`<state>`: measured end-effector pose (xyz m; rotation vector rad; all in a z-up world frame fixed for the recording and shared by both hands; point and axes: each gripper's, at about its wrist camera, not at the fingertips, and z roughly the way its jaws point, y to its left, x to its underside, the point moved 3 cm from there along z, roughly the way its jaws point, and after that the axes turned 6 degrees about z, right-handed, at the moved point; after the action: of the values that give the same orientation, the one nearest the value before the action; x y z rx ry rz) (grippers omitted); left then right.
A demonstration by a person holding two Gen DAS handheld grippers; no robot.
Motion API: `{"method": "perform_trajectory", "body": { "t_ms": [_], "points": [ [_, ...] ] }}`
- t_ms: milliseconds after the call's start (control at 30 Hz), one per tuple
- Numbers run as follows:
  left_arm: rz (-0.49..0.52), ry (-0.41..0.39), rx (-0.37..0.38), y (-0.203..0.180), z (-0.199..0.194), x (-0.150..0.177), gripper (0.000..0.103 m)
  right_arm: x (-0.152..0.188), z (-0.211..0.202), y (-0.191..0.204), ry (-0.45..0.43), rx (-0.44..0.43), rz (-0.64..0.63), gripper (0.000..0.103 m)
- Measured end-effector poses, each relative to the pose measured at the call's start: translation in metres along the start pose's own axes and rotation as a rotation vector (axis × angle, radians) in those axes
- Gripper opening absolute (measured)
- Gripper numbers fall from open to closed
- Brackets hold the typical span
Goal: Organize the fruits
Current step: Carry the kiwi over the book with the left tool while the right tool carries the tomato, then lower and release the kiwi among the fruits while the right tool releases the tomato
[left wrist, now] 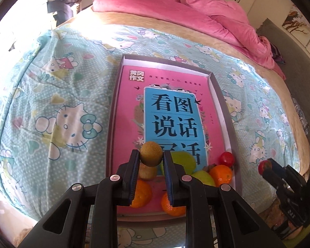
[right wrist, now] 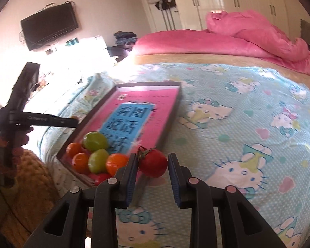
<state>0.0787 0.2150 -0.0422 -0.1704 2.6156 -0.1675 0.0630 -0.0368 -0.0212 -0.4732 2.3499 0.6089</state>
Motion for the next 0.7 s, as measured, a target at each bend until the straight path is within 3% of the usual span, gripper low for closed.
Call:
{"method": "perform_trajectory", "body": {
  "t_ms": [367, 700],
  "points": [
    [0.016, 0.03, 0.013, -0.007, 0.004, 0.007, 0.023, 0.024, 0.019, 0.056, 0.063, -0.071, -0.095, 0.03],
    [0.047, 0.069, 0.033, -0.02, 0.007, 0.024, 0.023, 0.03, 0.023, 0.06, 0.078, -0.07, -0.116, 0.03]
  ]
}}
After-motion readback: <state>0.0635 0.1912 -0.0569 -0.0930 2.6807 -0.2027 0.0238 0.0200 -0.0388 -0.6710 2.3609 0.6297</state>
